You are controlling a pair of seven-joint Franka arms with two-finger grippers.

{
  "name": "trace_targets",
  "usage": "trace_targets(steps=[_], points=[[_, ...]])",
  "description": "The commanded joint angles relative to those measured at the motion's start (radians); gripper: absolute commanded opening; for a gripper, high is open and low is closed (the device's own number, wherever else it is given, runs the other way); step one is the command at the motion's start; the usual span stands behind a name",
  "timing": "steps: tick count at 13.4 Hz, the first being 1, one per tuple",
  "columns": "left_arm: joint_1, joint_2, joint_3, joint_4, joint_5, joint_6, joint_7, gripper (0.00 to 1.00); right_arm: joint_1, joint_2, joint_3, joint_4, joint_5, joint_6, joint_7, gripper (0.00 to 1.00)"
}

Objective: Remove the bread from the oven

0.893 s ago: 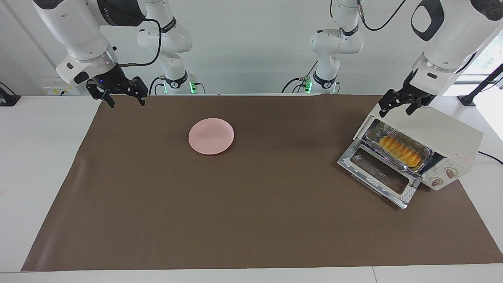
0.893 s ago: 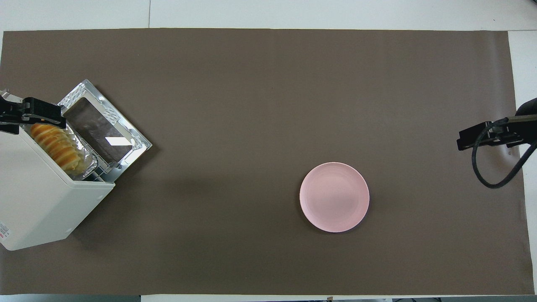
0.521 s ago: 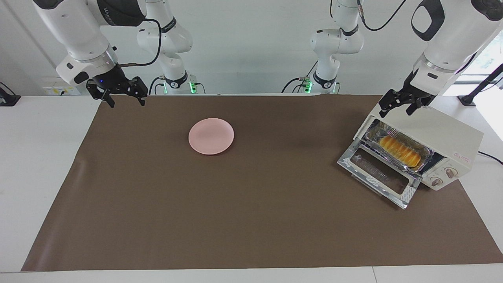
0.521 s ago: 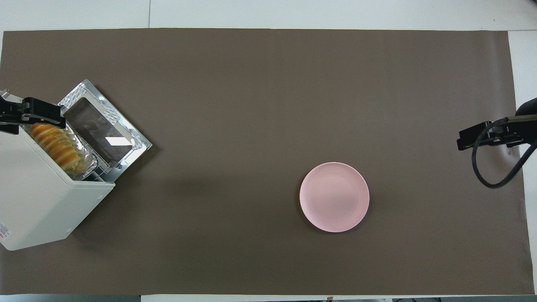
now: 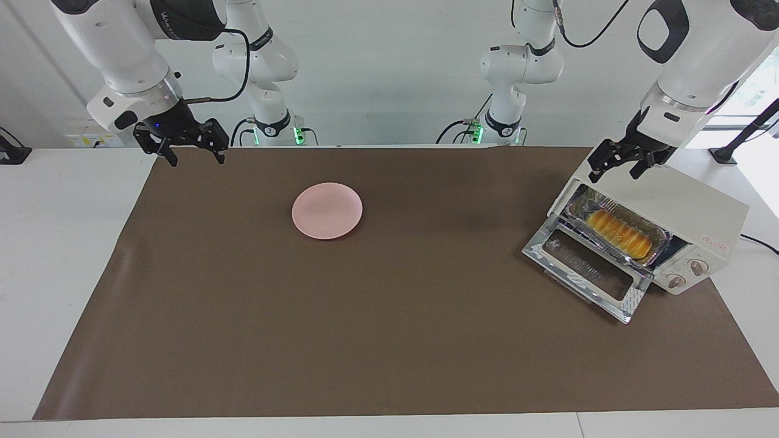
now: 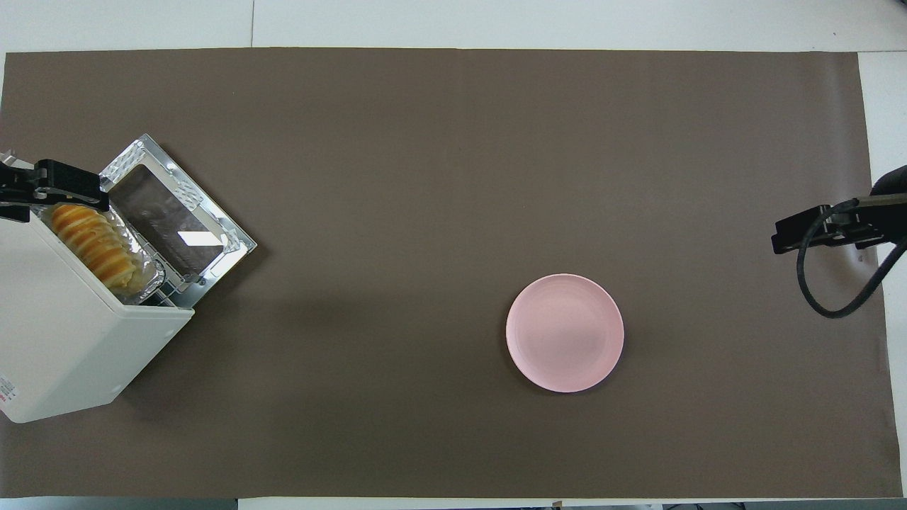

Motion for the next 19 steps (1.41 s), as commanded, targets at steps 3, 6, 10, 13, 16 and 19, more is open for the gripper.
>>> trace_targets(steps=[3,6,10,13,16,19], points=[[-0.023,0.130,0.002,0.155,-0.004,-0.041,-0.269,1.00,0.000,-0.007,-0.005,-0.007,0.006,0.001,-0.013,1.00],[-0.025,0.251,0.006,0.247,-0.001,-0.044,-0.491,1.00,0.000,-0.007,-0.005,-0.007,0.006,0.001,-0.013,1.00],[-0.043,0.319,0.008,0.170,0.091,0.092,-0.774,1.00,0.000,-0.007,-0.005,-0.007,0.006,0.001,-0.015,1.00],[-0.043,0.299,0.011,0.021,0.111,0.170,-0.817,1.00,0.000,-0.007,-0.005,-0.007,0.006,0.001,-0.015,1.00],[-0.045,0.247,0.011,-0.102,0.163,0.227,-0.817,1.00,0.000,-0.007,-0.005,-0.007,0.006,0.001,-0.013,1.00],[-0.037,0.225,0.011,-0.152,0.179,0.239,-0.814,1.00,0.000,-0.007,-0.005,-0.007,0.006,0.001,-0.013,1.00]])
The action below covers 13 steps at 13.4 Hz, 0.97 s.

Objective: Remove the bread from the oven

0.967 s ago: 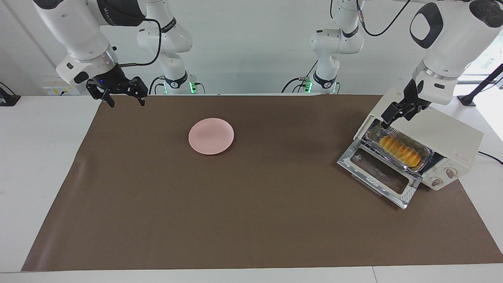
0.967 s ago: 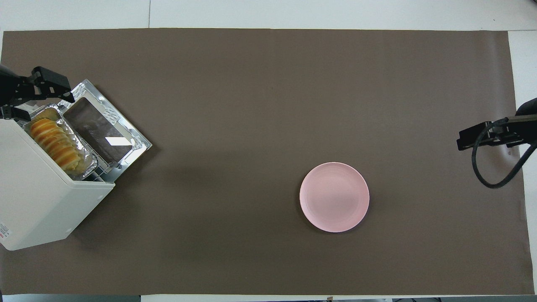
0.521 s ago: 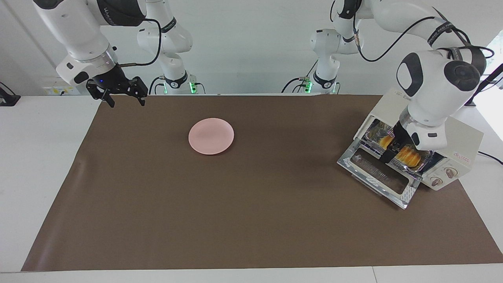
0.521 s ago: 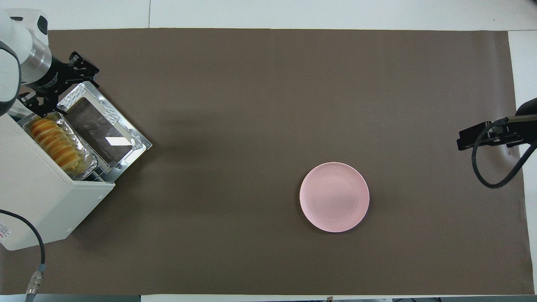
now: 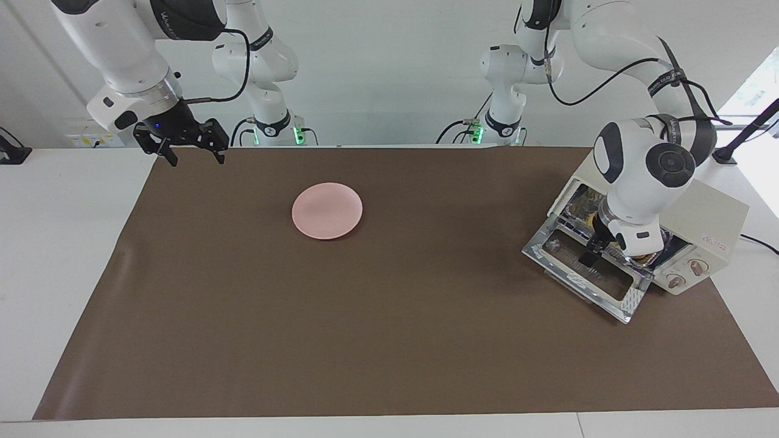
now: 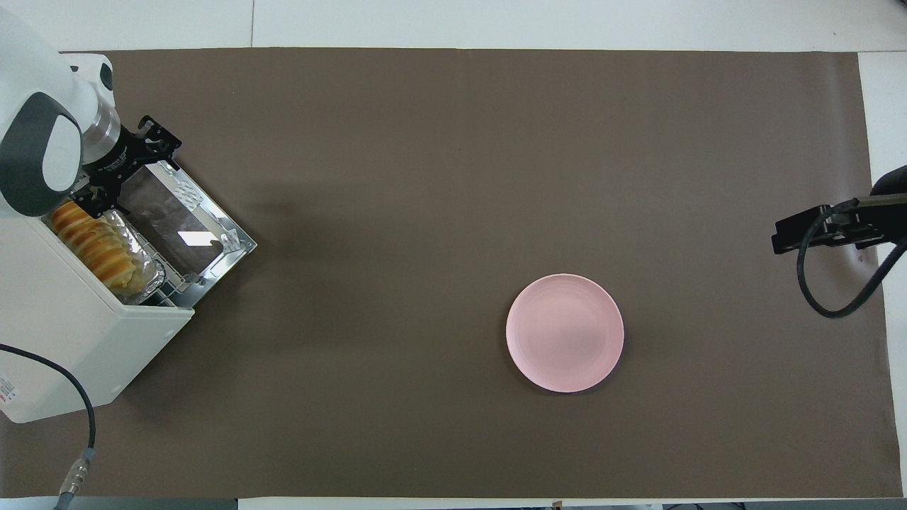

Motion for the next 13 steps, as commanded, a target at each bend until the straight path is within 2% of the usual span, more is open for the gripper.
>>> trace_targets(steps=[1,7,9,10,11,13], points=[[-0.007,-0.072,0.006,-0.108,0.032,0.049,-0.017,1.00,0.000,-0.007,-0.005,-0.007,0.006,0.001,-0.015,1.00],[0.000,-0.119,0.006,-0.277,0.032,0.208,-0.009,1.00,0.000,-0.007,-0.005,-0.007,0.006,0.001,-0.013,1.00],[0.020,-0.122,0.005,-0.288,0.032,0.221,-0.008,1.00,0.000,-0.007,-0.005,-0.007,0.006,0.001,-0.015,1.00],[0.022,-0.130,0.005,-0.309,0.032,0.239,-0.004,0.95,0.000,-0.007,-0.005,-0.007,0.006,0.001,-0.013,1.00],[0.028,-0.138,0.006,-0.329,0.032,0.262,-0.003,0.84,0.000,-0.007,-0.005,-0.007,0.006,0.001,-0.015,1.00],[0.034,-0.147,0.006,-0.357,0.034,0.281,0.015,0.55,0.000,-0.007,-0.005,-0.007,0.006,0.001,-0.015,1.00]])
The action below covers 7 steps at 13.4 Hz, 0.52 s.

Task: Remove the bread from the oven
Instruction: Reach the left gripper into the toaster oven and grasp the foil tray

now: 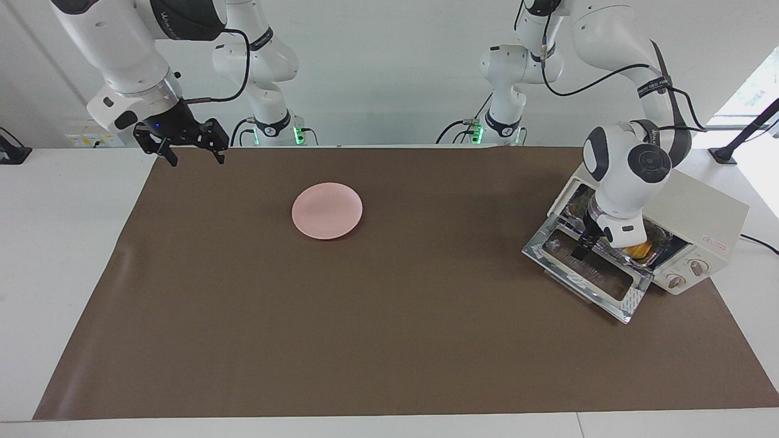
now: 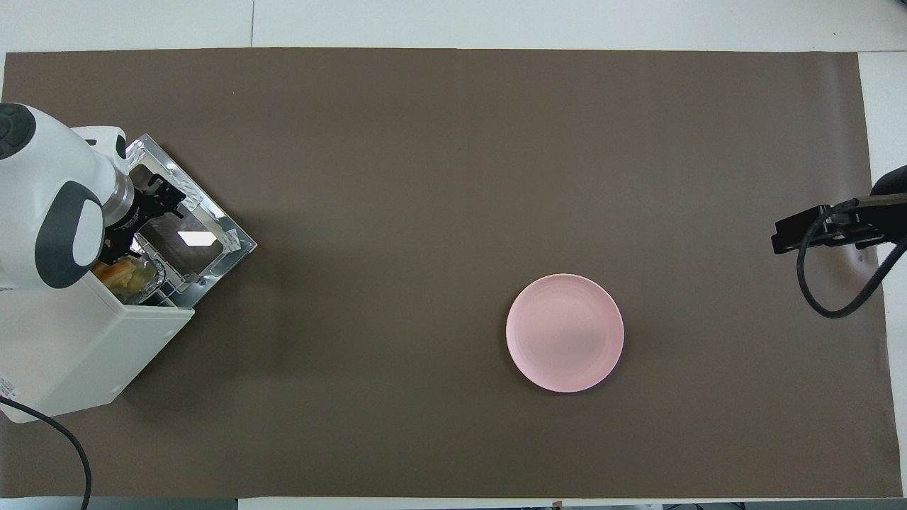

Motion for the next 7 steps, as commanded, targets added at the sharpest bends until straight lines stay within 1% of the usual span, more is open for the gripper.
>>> trace_targets(steps=[1,2,3,7], points=[[0.009,-0.050,-0.002,-0.065,0.026,0.037,0.015,0.30,0.000,-0.007,-0.005,-0.007,0.006,0.001,-0.015,1.00],[0.010,-0.050,-0.002,-0.065,0.027,0.041,0.018,0.08,0.000,-0.007,-0.005,-0.007,0.006,0.001,-0.013,1.00],[0.009,-0.050,-0.004,-0.066,0.026,0.043,0.025,0.00,-0.002,-0.007,-0.005,-0.007,0.006,0.001,-0.013,1.00],[-0.005,-0.042,-0.004,-0.052,0.026,0.038,0.039,0.00,-0.006,-0.007,-0.005,-0.007,0.006,0.001,-0.012,1.00]])
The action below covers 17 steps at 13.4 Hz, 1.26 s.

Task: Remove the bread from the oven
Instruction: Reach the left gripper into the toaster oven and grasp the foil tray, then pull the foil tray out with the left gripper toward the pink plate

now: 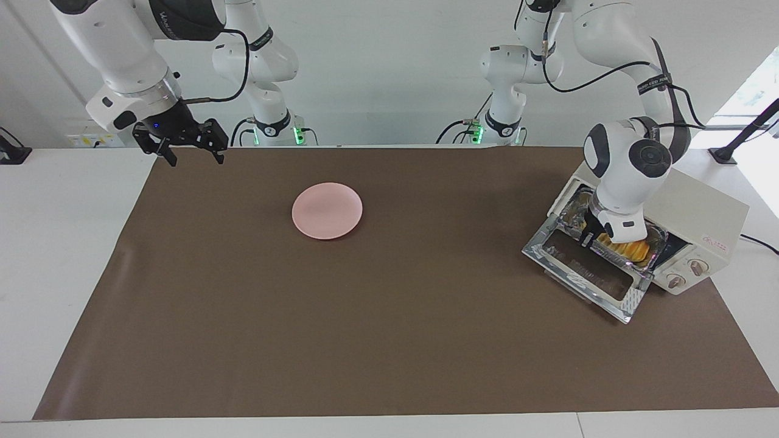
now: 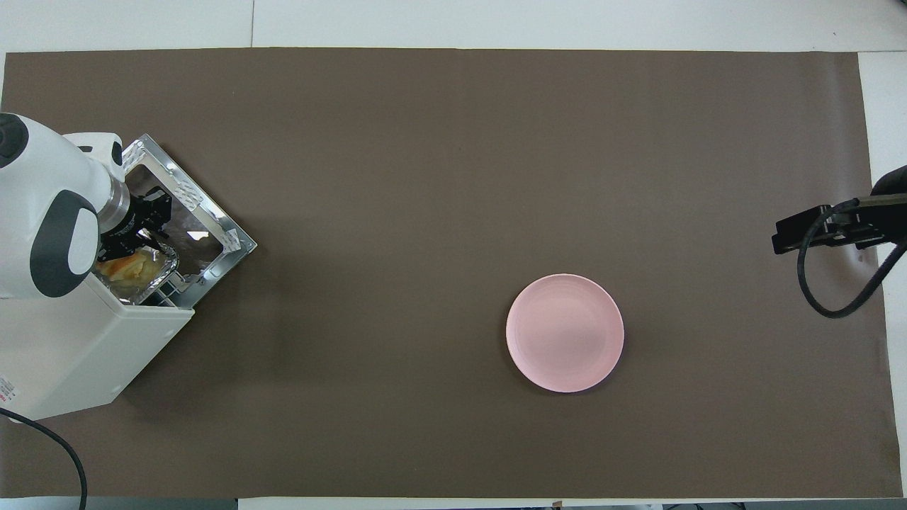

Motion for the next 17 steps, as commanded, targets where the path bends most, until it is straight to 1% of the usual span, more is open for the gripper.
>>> trace_targets(steps=[1,2,3,4,6,7,8,9,10,11,13,16,17], points=[[-0.011,-0.015,-0.006,-0.004,0.026,0.017,0.010,0.00,-0.004,-0.007,-0.003,-0.007,0.006,0.001,-0.012,1.00],[-0.030,-0.009,-0.009,0.018,0.026,0.017,0.012,0.00,-0.005,-0.007,-0.003,-0.007,0.006,-0.001,-0.013,1.00],[-0.077,0.014,-0.009,0.064,0.026,0.009,0.018,0.00,-0.007,-0.007,-0.003,-0.007,0.006,0.001,-0.012,1.00],[-0.120,0.041,-0.012,0.141,0.029,-0.024,0.038,0.00,-0.007,-0.007,-0.003,-0.007,0.006,0.001,-0.012,1.00],[-0.215,0.109,-0.014,0.303,0.017,-0.072,0.181,0.00,-0.002,-0.007,-0.003,-0.007,0.006,0.001,-0.013,1.00],[-0.258,0.119,-0.014,0.337,0.017,-0.084,0.229,0.00,0.001,-0.007,-0.001,-0.007,0.006,0.001,-0.013,1.00],[-0.305,0.120,-0.015,0.332,0.015,-0.083,0.290,0.00,0.004,-0.007,-0.001,-0.007,0.006,0.001,-0.013,1.00],[-0.374,0.120,-0.014,0.311,0.007,-0.080,0.353,0.00,0.004,-0.007,-0.001,-0.007,0.006,0.001,-0.013,1.00],[-0.433,0.124,-0.014,0.291,0.006,-0.083,0.360,0.00,0.001,-0.007,-0.001,-0.007,0.006,0.001,-0.013,1.00],[-0.499,0.142,-0.015,0.277,0.006,-0.084,0.358,0.00,0.001,-0.007,-0.001,-0.007,0.006,0.001,-0.013,1.00],[-0.599,0.210,-0.011,0.297,0.007,-0.098,0.354,0.00,0.001,-0.007,-0.001,-0.007,0.006,-0.001,-0.013,1.00],[-0.675,0.233,-0.012,0.259,0.006,-0.088,0.300,0.00,-0.008,-0.007,-0.001,-0.007,0.006,0.001,-0.013,1.00],[-0.683,0.248,-0.011,0.254,0.006,-0.080,0.292,0.00,-0.007,-0.007,-0.001,-0.007,0.006,0.001,-0.015,1.00]])
